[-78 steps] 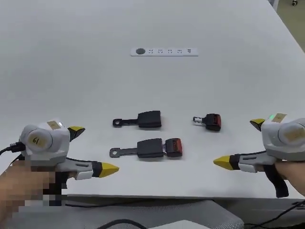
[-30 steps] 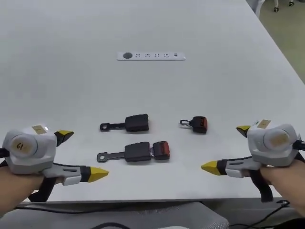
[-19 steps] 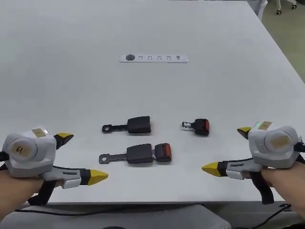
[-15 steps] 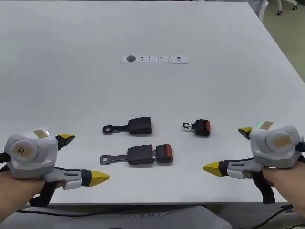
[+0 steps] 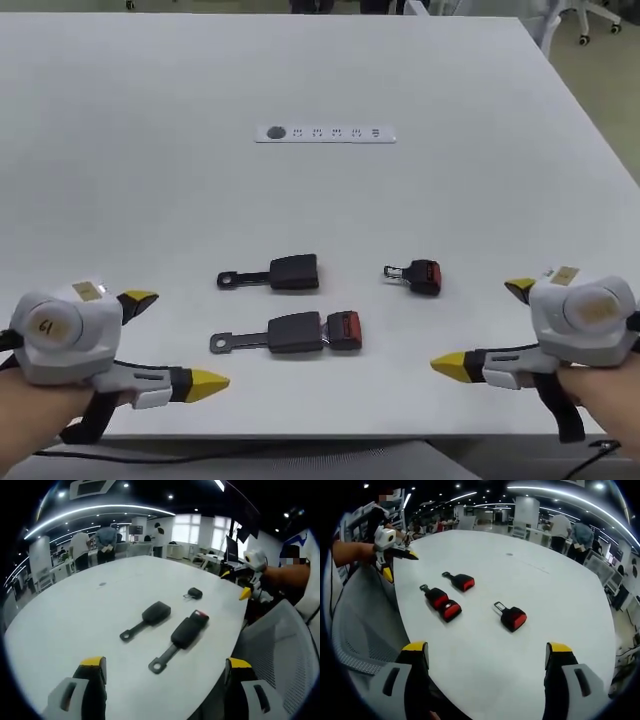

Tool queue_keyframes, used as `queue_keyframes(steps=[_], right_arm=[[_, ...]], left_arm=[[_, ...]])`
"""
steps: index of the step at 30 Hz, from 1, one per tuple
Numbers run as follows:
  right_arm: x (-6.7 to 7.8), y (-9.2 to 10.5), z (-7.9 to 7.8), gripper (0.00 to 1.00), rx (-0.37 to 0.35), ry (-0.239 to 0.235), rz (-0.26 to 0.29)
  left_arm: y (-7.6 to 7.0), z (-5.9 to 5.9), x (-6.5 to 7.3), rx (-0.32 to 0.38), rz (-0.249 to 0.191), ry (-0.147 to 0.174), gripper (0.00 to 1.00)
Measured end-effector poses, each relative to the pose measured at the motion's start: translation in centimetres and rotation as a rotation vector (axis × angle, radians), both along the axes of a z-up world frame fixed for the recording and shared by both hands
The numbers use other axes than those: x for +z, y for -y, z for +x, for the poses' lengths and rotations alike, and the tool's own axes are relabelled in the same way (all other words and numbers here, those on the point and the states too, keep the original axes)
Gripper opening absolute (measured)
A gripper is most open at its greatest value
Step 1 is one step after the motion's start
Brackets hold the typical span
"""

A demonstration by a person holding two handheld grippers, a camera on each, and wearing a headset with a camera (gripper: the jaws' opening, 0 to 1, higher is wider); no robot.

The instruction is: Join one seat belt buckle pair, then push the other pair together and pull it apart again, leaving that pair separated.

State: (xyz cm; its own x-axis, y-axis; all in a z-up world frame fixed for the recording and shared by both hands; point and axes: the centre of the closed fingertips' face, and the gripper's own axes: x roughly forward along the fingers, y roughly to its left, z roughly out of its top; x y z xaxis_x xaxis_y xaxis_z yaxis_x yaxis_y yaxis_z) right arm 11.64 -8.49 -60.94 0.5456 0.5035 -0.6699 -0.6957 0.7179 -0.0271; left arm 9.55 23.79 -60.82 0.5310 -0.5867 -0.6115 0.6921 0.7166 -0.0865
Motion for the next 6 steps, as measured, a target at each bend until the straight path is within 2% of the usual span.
queue_keyframes(steps=[5,6], right_arm=[[-0.46,0.17,0.32,0.98,-0.001,0.001,0.003],[-0.08,-0.07,0.13,0.98,-0.001,0.002,0.003]], left_arm=[[0.28,-0.16,0.12,-0.001,-0.001,0.002,1.00],[0.26,-0.16,0.10,-0.002,-0.001,0.002,1.00]])
